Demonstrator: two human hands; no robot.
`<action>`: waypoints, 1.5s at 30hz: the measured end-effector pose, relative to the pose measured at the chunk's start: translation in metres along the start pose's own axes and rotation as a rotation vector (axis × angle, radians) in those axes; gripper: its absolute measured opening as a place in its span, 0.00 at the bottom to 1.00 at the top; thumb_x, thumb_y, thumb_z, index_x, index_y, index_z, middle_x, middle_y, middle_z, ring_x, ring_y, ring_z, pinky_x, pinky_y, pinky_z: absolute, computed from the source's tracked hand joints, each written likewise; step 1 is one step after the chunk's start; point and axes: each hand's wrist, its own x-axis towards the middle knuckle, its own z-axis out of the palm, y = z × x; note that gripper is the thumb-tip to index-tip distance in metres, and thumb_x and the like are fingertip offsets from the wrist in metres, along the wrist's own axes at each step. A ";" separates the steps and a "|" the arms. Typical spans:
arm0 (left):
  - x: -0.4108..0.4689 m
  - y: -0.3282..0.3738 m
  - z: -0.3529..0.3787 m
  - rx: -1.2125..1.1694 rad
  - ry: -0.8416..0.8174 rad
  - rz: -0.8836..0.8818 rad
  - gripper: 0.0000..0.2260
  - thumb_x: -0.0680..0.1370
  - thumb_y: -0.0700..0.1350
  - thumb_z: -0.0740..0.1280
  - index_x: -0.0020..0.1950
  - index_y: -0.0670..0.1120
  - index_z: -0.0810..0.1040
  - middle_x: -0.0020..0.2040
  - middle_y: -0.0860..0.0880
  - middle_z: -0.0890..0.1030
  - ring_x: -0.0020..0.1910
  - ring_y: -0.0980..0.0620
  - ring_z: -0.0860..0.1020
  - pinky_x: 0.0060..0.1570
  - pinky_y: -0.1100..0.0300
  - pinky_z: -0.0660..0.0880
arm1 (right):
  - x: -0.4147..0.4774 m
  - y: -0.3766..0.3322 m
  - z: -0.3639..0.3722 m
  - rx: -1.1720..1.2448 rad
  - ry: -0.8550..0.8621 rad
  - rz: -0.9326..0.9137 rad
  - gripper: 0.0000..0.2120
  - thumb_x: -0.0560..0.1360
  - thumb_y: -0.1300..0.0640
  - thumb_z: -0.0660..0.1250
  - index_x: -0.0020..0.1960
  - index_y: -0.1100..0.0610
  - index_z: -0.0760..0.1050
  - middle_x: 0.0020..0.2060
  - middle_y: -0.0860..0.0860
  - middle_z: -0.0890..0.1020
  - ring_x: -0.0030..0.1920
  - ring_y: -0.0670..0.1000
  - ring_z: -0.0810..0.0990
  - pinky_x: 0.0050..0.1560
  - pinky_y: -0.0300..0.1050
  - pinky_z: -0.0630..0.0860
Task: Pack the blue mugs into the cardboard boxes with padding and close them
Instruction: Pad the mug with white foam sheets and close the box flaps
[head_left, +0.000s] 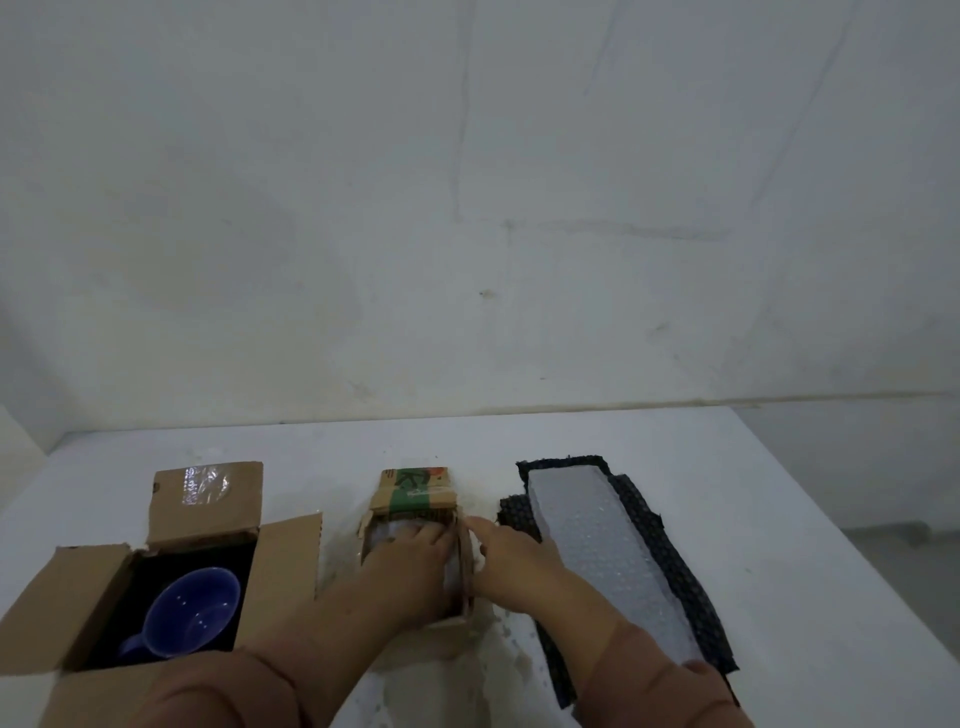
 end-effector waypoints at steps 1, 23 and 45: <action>0.001 0.002 0.002 0.038 -0.002 -0.004 0.35 0.74 0.57 0.63 0.76 0.45 0.56 0.72 0.45 0.64 0.69 0.42 0.63 0.64 0.46 0.68 | 0.000 0.001 0.001 -0.003 0.005 -0.005 0.34 0.75 0.43 0.62 0.75 0.42 0.49 0.70 0.52 0.69 0.67 0.59 0.69 0.70 0.66 0.57; 0.031 0.118 -0.008 -1.119 -0.108 -0.211 0.12 0.78 0.39 0.57 0.58 0.45 0.76 0.55 0.48 0.75 0.52 0.50 0.74 0.46 0.60 0.71 | -0.017 0.143 0.007 0.006 0.197 0.314 0.15 0.77 0.62 0.58 0.62 0.60 0.76 0.61 0.57 0.78 0.60 0.54 0.77 0.59 0.41 0.72; 0.046 0.164 0.016 -1.420 -0.025 -0.369 0.11 0.73 0.36 0.65 0.33 0.46 0.70 0.33 0.45 0.74 0.33 0.50 0.72 0.32 0.61 0.68 | -0.027 0.159 0.002 0.351 0.484 0.275 0.14 0.73 0.63 0.59 0.57 0.58 0.77 0.53 0.58 0.79 0.54 0.58 0.78 0.53 0.45 0.75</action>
